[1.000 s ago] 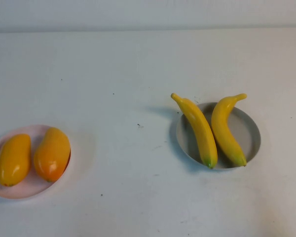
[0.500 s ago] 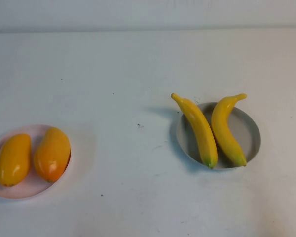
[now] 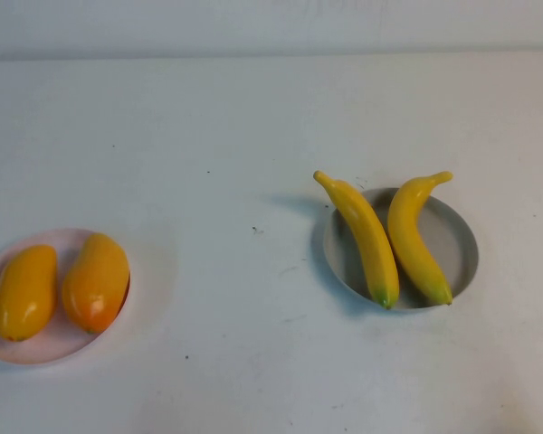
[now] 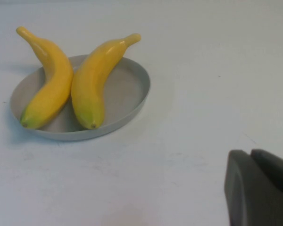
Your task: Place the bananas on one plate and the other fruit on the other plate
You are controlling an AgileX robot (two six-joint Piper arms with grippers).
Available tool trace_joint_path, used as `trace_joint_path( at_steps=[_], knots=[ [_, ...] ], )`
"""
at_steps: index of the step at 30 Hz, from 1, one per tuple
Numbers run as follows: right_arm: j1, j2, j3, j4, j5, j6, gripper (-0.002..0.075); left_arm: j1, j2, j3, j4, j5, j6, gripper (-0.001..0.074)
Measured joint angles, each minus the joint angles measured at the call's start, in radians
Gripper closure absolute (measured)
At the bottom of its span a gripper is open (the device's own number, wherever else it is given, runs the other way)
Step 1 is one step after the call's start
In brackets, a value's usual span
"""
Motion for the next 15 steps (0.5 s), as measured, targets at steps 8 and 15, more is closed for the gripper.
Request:
trace_joint_path(
  at_steps=[8, 15],
  knots=[
    [0.0, 0.0, 0.0, -0.004, 0.002, 0.004, 0.0741, 0.0, 0.0, 0.0, 0.0, 0.0, 0.0, 0.0731],
    [0.0, 0.0, 0.0, -0.004, 0.002, 0.005, 0.0741, 0.0, 0.0, 0.0, 0.0, 0.0, 0.0, 0.0731]
  ],
)
